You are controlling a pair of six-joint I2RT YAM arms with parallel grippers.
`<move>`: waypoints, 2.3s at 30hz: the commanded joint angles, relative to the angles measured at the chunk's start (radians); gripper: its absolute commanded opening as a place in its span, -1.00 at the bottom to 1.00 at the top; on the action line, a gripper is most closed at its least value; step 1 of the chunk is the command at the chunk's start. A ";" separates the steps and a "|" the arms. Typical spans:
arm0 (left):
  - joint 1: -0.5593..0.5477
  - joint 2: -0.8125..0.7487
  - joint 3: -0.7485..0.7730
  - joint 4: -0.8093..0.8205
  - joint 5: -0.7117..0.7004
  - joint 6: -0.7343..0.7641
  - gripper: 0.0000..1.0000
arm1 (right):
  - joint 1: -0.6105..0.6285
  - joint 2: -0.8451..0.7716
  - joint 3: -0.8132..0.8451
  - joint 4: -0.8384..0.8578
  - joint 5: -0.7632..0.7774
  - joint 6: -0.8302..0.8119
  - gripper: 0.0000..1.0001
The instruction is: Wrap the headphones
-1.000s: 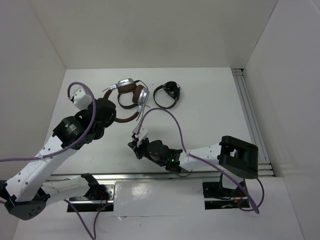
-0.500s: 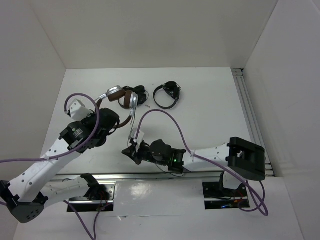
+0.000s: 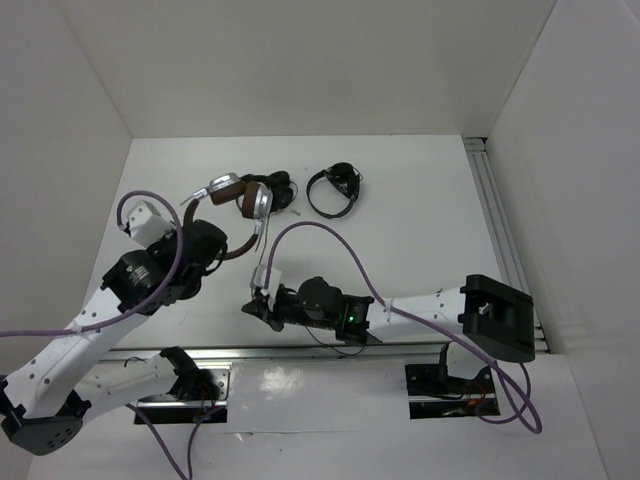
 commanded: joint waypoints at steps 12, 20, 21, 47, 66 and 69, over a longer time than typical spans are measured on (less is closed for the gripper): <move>0.153 0.018 0.236 0.101 -0.041 0.394 -1.00 | 0.075 -0.343 -0.049 -0.482 0.411 -0.064 -0.97; 0.271 -0.011 0.225 0.213 0.148 0.462 -1.00 | 0.146 -0.444 -0.029 -0.634 0.565 -0.055 -0.84; 0.271 -0.011 0.225 0.213 0.163 0.472 -1.00 | 0.146 -0.454 -0.038 -0.634 0.575 -0.055 -0.96; 0.326 -0.043 0.467 0.129 0.516 0.827 -1.00 | -0.288 -0.434 -0.116 -0.201 0.442 -0.099 -1.00; 0.326 -0.053 0.351 0.388 1.068 0.548 -1.00 | -0.298 -0.152 -0.196 0.150 0.148 0.000 -1.00; 0.326 -0.099 0.296 0.424 0.995 0.450 -1.00 | -0.275 -0.139 -0.196 0.164 0.112 0.013 -1.00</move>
